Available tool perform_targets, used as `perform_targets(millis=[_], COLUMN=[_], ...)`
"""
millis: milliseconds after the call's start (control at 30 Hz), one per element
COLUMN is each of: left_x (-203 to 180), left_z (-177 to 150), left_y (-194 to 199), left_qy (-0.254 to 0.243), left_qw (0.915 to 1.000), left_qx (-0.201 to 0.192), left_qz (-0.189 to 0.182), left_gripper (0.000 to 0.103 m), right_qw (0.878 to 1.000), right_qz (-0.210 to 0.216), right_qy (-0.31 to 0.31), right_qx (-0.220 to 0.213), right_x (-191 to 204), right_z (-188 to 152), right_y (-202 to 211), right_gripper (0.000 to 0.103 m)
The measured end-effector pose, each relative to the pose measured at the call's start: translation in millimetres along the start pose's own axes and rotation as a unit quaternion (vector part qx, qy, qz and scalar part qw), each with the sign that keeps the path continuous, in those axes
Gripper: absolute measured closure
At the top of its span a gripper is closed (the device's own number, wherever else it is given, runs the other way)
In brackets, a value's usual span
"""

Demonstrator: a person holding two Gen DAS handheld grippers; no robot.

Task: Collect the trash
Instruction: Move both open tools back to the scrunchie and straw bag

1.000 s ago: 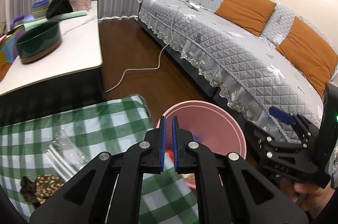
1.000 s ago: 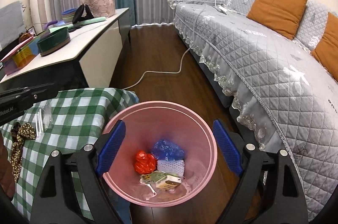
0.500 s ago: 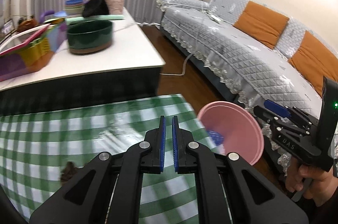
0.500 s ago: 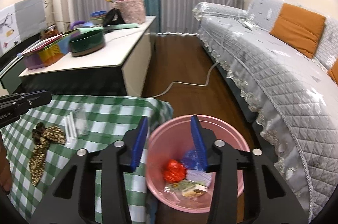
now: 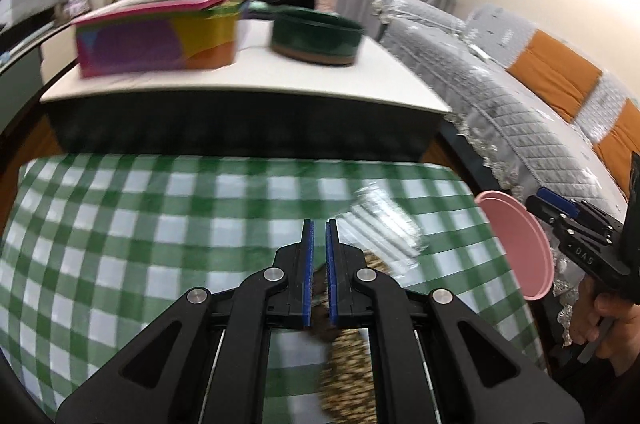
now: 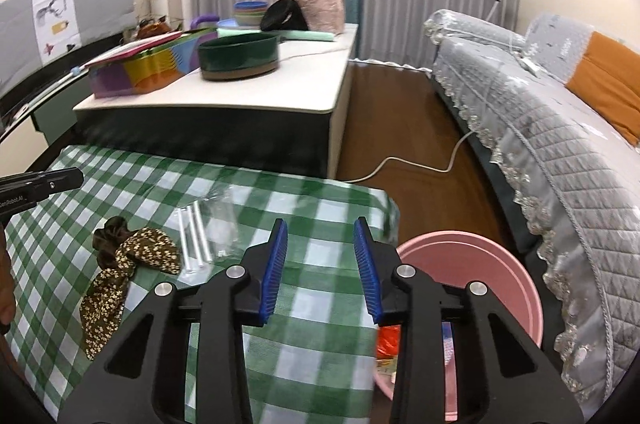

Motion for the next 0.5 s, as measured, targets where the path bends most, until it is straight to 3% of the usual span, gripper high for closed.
perform_targets(millis=[200, 367, 433, 500], left_x=[35, 33, 33, 34], left_z=[-14, -29, -32, -34], left_y=[-9, -29, -35, -40], left_qy=[0.025, 0.013, 0.008, 0.006], left_qw=[0.9995, 0.9994, 0.9994, 0.9994], left_qx=[0.011, 0.031, 0.033, 0.034], left_qz=[0.012, -0.004, -0.005, -0.007], left_gripper=[0.097, 0.096, 0.082, 0.076], right_qw=[1.000, 0.999, 0.999, 0.999], right_qz=[0.017, 0.026, 0.031, 0.035], right_qy=[0.017, 0.027, 0.029, 0.029], right_qx=[0.013, 0.020, 0.024, 0.030], right_x=[27, 45, 50, 55], right_z=[-2, -6, -8, -10], right_y=[-23, -42, -50, -59], right_gripper=[0.068, 0.067, 0.067, 0.065])
Point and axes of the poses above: each gripper's, at about its wrist camera, not at the fingertips, and y roughly against the way its jaws point, x to its left, z to its top, the point moved 10 cm from there along -y, roughly the way its jaws point, and after that the axes turned 2 degrees about y, right-handed, at the moved point
